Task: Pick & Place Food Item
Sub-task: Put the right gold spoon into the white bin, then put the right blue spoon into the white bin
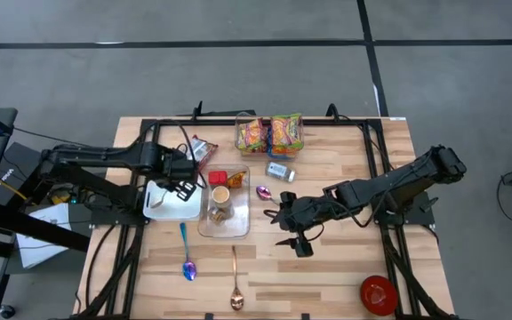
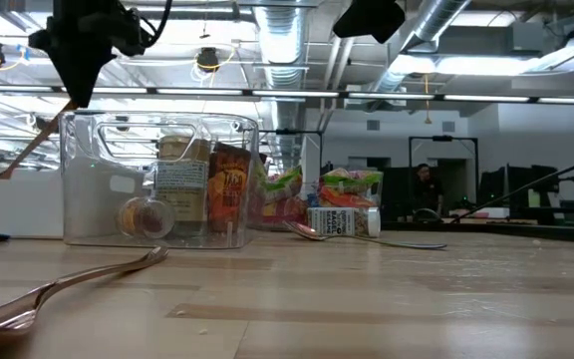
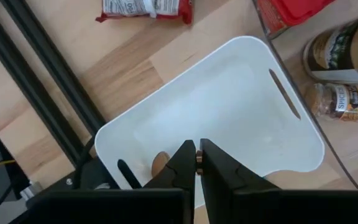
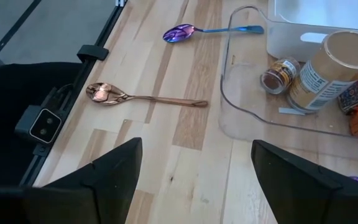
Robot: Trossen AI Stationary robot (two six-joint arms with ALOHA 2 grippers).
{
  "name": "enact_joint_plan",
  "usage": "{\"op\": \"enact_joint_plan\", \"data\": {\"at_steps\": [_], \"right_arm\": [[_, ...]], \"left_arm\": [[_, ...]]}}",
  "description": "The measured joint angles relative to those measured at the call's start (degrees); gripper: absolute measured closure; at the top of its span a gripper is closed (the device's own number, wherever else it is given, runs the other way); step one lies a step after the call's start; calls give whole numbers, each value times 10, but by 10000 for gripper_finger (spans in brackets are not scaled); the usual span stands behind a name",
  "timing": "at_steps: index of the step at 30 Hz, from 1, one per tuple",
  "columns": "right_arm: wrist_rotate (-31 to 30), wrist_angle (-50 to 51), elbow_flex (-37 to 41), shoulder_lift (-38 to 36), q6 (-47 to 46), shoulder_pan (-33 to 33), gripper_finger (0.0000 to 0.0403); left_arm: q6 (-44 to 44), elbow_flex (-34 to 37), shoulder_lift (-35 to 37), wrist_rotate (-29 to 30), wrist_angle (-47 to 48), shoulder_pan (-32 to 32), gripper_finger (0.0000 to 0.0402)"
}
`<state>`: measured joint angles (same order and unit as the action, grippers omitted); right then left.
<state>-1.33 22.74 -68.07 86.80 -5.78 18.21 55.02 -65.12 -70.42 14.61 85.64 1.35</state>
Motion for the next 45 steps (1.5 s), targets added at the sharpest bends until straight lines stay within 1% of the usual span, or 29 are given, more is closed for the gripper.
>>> {"op": "enact_joint_plan", "data": {"at_steps": [4, 9, 20, 26, 30, 35, 40, 42, 45], "right_arm": [[0, 2, 0, 0, 0, 0, 107], [0, 2, 0, 0, -1, 0, 107], [0, 2, 0, 0, -2, 0, 107], [0, 2, 0, 0, -2, 0, 107], [0, 2, 0, 0, -2, 0, 107], [0, 2, 0, 0, -2, 0, 107], [0, 11, 0, 0, -12, 0, 107], [0, 15, 0, 0, -13, 1, 107], [0, 15, 0, 0, -13, 5, 107]], "left_arm": [[-23, 14, 1, 0, -22, 11, 392], [-36, 23, 1, 2, -36, 14, 366], [-74, 23, 1, 16, -75, 14, 279], [-126, 23, 1, 11, -95, 14, 236], [-180, 23, 1, -31, -128, 10, 223], [-254, 23, 1, -111, -159, -20, 224], [-295, 23, 1, -176, -180, -78, 233], [-296, 23, 1, -189, -192, -110, 235], [-297, 23, 1, -192, -231, -170, 236]]}}
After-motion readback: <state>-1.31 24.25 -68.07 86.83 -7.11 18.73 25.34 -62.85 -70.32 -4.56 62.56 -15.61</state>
